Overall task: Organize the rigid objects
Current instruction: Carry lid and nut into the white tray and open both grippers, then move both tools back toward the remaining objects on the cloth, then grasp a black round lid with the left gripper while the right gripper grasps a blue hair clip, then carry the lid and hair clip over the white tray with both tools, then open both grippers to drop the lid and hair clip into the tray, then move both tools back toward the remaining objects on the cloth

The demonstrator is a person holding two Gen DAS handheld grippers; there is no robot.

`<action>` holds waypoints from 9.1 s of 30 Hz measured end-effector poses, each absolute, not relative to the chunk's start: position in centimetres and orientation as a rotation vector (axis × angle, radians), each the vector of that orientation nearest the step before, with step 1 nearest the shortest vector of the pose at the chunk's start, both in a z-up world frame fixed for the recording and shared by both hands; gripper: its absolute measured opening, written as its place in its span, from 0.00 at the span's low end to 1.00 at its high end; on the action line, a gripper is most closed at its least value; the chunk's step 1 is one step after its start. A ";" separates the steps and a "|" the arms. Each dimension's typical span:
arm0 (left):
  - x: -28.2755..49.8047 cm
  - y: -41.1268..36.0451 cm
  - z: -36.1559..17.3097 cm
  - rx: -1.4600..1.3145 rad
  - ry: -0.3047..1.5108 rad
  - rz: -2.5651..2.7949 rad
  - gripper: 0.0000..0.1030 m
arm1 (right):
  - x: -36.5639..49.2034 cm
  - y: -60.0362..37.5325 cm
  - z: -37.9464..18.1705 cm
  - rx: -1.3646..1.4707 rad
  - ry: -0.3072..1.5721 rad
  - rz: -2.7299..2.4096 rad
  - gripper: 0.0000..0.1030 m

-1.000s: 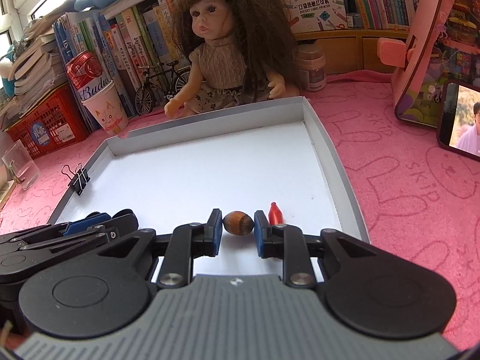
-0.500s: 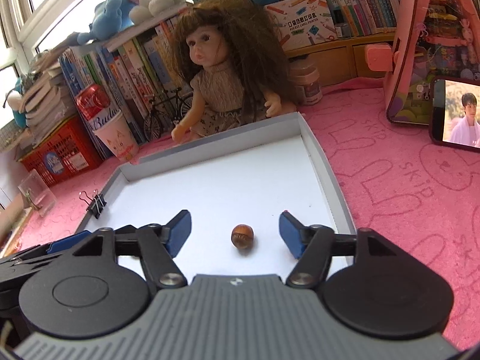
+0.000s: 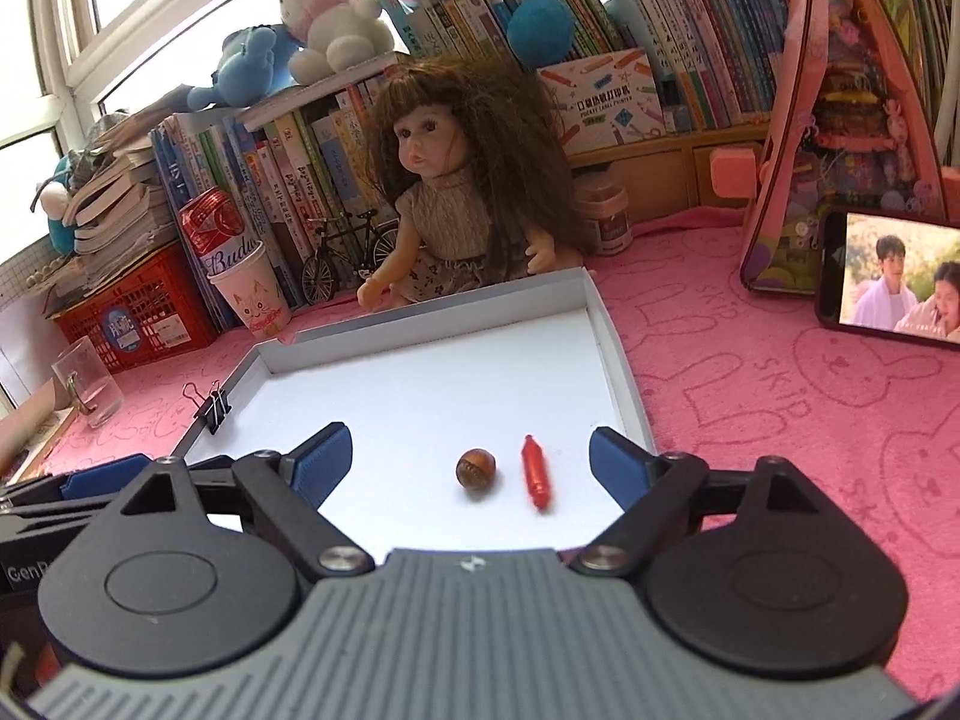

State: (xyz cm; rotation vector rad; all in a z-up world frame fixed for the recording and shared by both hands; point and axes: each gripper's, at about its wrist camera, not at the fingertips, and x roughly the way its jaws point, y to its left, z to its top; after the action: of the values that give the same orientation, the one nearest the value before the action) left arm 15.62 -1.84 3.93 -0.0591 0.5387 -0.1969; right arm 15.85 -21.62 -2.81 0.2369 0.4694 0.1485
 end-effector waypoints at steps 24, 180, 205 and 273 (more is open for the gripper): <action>7.7 -0.2 3.2 -0.042 0.574 -0.258 0.85 | 8.1 -21.2 -2.3 0.020 0.393 0.144 1.00; 9.6 1.3 5.2 -0.091 0.475 -0.264 0.29 | 9.2 -22.1 -1.8 0.063 0.460 0.231 0.38; 22.6 -3.4 0.8 -0.095 0.686 -0.332 0.29 | 23.4 -19.4 -2.4 0.336 0.796 0.193 0.39; 11.6 -1.8 5.0 0.002 0.560 -0.295 0.79 | 12.2 -20.9 0.1 0.120 0.489 0.132 0.85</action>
State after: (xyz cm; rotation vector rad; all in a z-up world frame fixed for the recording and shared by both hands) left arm 11.60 -1.77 5.05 0.0025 0.5596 -0.2948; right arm 12.15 -20.85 0.10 0.1199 0.4888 0.1318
